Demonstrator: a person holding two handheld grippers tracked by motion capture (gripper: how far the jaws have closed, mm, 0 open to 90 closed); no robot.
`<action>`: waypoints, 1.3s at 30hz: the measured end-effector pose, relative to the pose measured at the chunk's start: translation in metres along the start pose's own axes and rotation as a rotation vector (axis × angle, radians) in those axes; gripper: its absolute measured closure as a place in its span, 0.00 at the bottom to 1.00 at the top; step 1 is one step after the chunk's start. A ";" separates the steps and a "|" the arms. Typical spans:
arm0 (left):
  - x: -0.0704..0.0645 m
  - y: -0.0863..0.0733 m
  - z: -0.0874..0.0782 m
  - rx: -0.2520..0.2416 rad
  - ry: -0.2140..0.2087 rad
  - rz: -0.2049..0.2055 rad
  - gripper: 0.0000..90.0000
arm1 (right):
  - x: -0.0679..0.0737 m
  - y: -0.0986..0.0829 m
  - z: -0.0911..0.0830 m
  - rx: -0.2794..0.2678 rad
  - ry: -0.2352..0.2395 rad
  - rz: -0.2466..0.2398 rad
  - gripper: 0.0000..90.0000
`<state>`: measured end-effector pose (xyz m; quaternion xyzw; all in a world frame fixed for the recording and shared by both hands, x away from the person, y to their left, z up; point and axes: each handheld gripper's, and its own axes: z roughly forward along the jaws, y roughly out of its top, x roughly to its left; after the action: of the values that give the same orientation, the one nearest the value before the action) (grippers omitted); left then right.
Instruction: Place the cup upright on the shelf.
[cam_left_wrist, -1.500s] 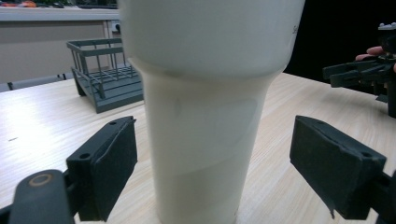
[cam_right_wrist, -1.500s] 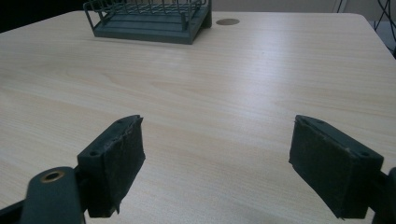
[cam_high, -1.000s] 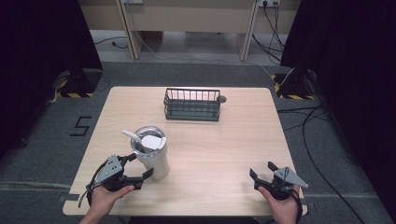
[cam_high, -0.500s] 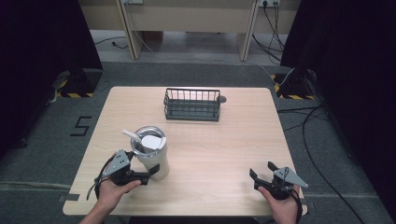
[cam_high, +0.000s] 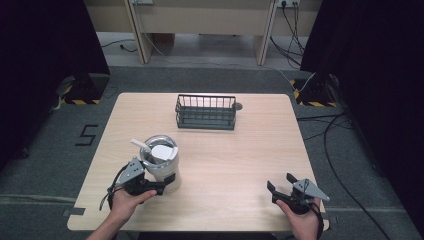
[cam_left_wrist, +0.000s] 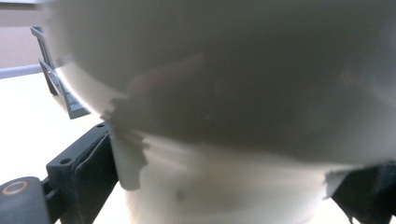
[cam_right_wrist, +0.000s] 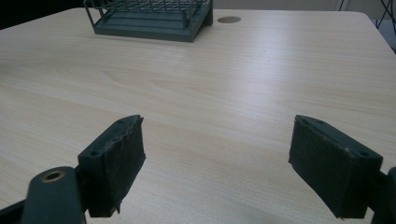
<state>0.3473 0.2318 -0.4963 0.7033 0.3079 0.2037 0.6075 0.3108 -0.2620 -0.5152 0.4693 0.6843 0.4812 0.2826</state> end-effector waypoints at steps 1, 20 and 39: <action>0.000 0.000 0.000 0.000 0.000 0.000 0.08 | 0.000 0.000 0.000 0.000 0.000 0.000 0.21; 0.000 0.003 0.000 0.006 0.001 0.043 0.11 | 0.000 0.000 0.000 0.005 0.002 0.003 0.21; -0.002 0.020 0.005 0.015 -0.015 0.067 0.11 | -0.001 0.000 0.000 0.001 0.004 0.012 0.21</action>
<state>0.3531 0.2256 -0.4778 0.7191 0.2812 0.2164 0.5974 0.3111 -0.2631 -0.5152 0.4726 0.6823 0.4834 0.2783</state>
